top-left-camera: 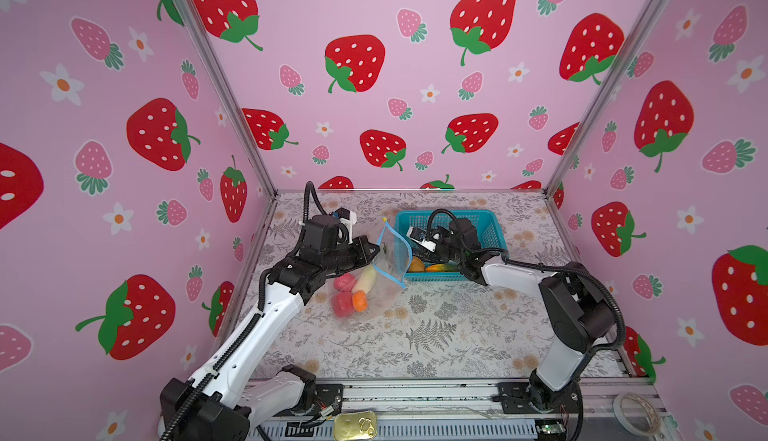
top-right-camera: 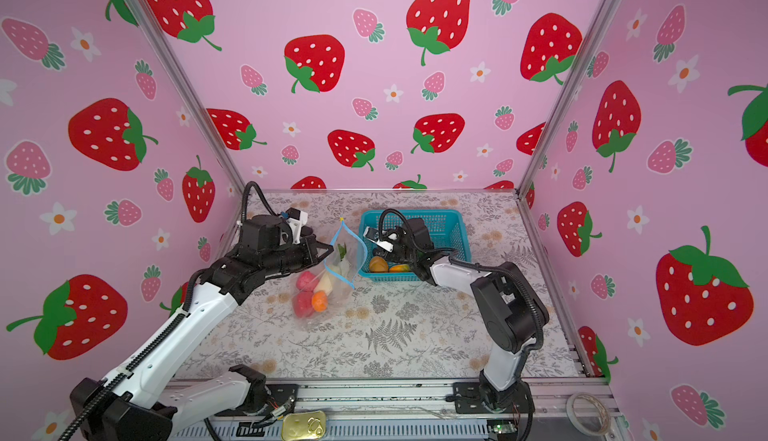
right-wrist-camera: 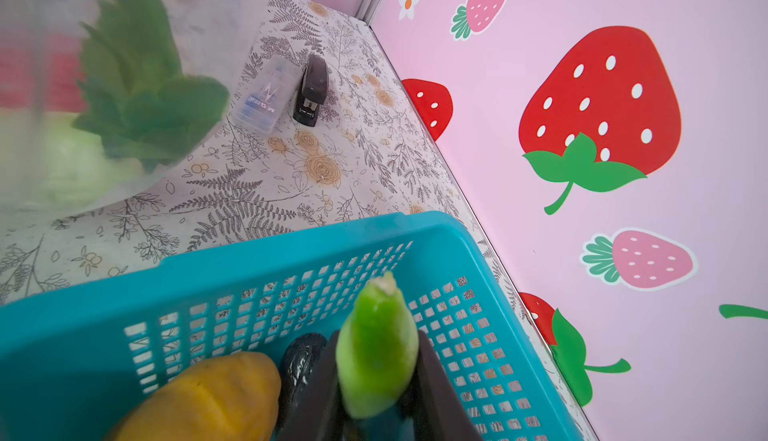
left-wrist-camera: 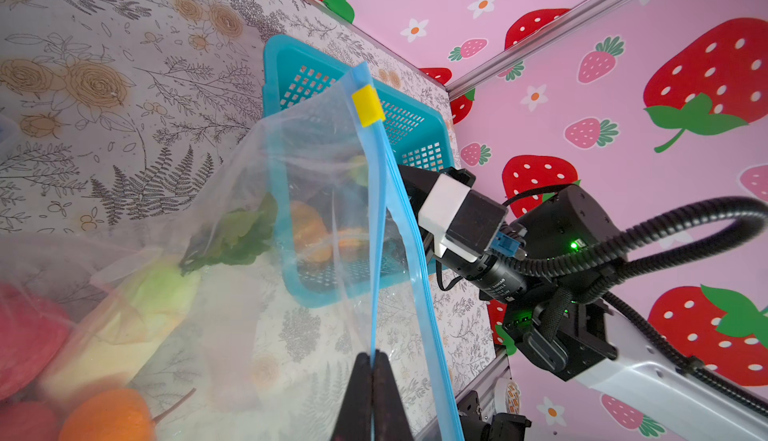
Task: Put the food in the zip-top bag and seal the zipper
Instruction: 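Lift the dark eggplant out of the basket with the right gripper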
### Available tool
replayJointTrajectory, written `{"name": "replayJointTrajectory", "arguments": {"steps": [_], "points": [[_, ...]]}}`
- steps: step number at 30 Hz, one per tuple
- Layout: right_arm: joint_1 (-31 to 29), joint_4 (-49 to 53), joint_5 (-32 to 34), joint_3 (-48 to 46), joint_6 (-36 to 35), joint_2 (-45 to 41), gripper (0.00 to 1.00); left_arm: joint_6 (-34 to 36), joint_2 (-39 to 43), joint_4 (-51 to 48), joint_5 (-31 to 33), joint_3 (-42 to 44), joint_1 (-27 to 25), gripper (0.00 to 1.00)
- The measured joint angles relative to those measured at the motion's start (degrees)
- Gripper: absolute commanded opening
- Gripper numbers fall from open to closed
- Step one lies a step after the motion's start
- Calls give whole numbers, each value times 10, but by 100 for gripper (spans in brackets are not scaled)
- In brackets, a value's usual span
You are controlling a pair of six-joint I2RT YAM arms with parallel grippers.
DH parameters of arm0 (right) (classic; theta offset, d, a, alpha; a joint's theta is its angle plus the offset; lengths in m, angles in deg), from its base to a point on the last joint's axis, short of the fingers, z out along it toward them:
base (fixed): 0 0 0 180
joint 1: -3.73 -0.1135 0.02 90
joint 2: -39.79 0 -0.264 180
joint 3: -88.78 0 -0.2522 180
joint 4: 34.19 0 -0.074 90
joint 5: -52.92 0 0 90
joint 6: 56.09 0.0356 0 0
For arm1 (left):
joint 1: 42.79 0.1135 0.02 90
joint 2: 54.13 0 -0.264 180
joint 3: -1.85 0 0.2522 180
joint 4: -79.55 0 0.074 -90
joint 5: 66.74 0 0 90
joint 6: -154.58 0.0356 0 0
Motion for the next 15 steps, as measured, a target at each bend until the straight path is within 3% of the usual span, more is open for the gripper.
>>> {"name": "replayJointTrajectory", "arguments": {"steps": [15], "points": [[0, -17, 3, -15, 75, -22, 9, 0, -8, 0, 0, 0, 0, 0]]}}
